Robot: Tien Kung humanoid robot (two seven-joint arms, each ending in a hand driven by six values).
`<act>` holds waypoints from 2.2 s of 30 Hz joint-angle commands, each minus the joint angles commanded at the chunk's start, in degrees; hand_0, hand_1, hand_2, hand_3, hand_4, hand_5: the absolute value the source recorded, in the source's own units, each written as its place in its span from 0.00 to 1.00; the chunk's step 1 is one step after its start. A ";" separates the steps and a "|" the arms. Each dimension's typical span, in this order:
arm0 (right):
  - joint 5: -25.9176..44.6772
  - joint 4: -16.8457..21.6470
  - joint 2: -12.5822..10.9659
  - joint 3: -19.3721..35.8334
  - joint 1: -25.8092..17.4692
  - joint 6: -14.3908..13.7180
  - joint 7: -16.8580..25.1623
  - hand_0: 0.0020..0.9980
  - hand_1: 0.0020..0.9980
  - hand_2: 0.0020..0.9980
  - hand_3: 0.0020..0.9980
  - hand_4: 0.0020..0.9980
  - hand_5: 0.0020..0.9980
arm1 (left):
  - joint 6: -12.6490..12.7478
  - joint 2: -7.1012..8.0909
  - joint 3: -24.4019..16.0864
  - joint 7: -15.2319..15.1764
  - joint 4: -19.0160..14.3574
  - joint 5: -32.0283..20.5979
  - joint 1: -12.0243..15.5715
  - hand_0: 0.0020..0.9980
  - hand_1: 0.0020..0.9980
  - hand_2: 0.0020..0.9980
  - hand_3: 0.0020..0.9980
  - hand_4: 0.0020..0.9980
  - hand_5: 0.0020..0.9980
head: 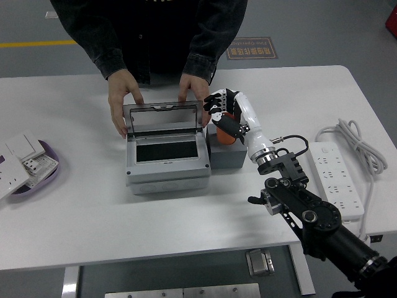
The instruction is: Pick up the cylinder from the cube,place it in the box,flap close box
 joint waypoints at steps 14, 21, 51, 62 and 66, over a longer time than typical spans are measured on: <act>0.81 -1.71 -0.41 1.32 0.54 1.08 1.00 0.45 0.46 0.48 0.42 0.21 0.00 | -0.11 -0.04 -0.29 0.24 -0.08 0.59 0.04 0.60 0.59 0.57 0.61 0.68 0.26; 1.42 -2.17 -0.41 1.28 0.93 1.70 1.44 0.50 0.48 0.50 0.45 0.24 0.00 | -0.13 -0.03 -0.32 0.30 -0.11 0.71 0.05 0.60 0.58 0.57 0.61 0.69 0.28; 0.49 -9.43 0.16 -0.36 1.60 5.60 -0.19 0.77 0.64 0.63 0.64 0.74 0.12 | -0.21 -0.13 0.55 0.05 -0.01 0.30 -0.26 0.60 0.58 0.57 0.61 0.69 0.29; 0.68 -10.14 0.27 -1.00 1.56 6.03 -0.63 0.78 0.64 0.63 0.63 0.77 0.15 | -0.20 -0.25 0.70 0.09 -0.04 0.25 -0.23 0.60 0.58 0.57 0.61 0.69 0.29; 0.86 -10.31 0.27 -1.13 1.62 6.19 -0.67 0.72 0.64 0.61 0.62 0.77 0.17 | -0.21 -0.23 0.68 0.13 -0.05 0.35 -0.17 0.60 0.58 0.57 0.61 0.69 0.29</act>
